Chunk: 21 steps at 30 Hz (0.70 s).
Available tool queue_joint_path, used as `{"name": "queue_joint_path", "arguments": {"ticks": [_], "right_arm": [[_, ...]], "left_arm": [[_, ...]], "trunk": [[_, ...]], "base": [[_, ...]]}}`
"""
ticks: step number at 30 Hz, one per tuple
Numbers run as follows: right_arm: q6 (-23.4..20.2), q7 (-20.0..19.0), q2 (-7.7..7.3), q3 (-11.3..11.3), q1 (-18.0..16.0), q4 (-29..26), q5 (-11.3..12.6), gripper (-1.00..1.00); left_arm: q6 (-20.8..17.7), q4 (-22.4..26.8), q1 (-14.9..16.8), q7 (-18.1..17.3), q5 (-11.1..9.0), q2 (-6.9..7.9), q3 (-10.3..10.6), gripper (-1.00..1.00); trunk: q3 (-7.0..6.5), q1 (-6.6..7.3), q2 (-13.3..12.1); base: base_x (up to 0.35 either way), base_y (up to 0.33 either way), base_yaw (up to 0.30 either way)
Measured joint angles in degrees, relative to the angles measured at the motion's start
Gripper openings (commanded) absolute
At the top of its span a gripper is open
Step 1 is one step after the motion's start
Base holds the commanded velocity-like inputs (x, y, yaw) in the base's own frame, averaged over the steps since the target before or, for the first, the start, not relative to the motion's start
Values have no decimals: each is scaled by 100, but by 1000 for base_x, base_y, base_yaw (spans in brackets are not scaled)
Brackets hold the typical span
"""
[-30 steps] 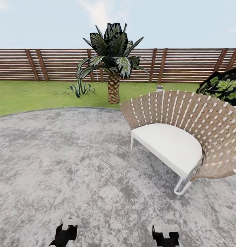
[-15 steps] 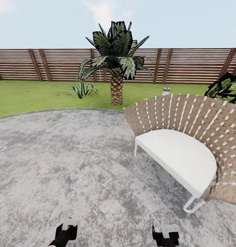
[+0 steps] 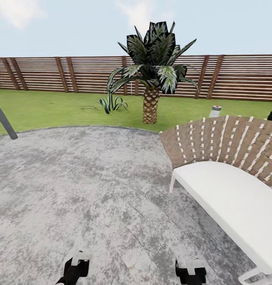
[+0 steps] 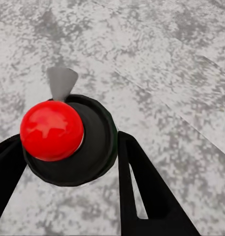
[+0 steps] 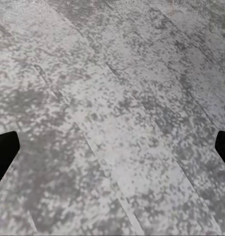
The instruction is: Pick up the pesticide atomizer in the garden and spray insectifuge to fully cover both potted plants in the garden.
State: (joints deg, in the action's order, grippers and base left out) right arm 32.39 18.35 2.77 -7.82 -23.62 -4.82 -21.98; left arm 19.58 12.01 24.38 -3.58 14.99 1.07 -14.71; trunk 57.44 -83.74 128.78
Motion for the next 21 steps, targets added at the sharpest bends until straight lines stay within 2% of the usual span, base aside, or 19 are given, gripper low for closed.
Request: {"name": "queue_joint_path", "arguments": {"ticks": [21], "right_arm": [[0,0,1,0,0,3,0,100]], "left_arm": [[1,-1,0,0,0,0,0,-100]], "trunk": [[0,0,0]], "base": [[340,0,274]]}}
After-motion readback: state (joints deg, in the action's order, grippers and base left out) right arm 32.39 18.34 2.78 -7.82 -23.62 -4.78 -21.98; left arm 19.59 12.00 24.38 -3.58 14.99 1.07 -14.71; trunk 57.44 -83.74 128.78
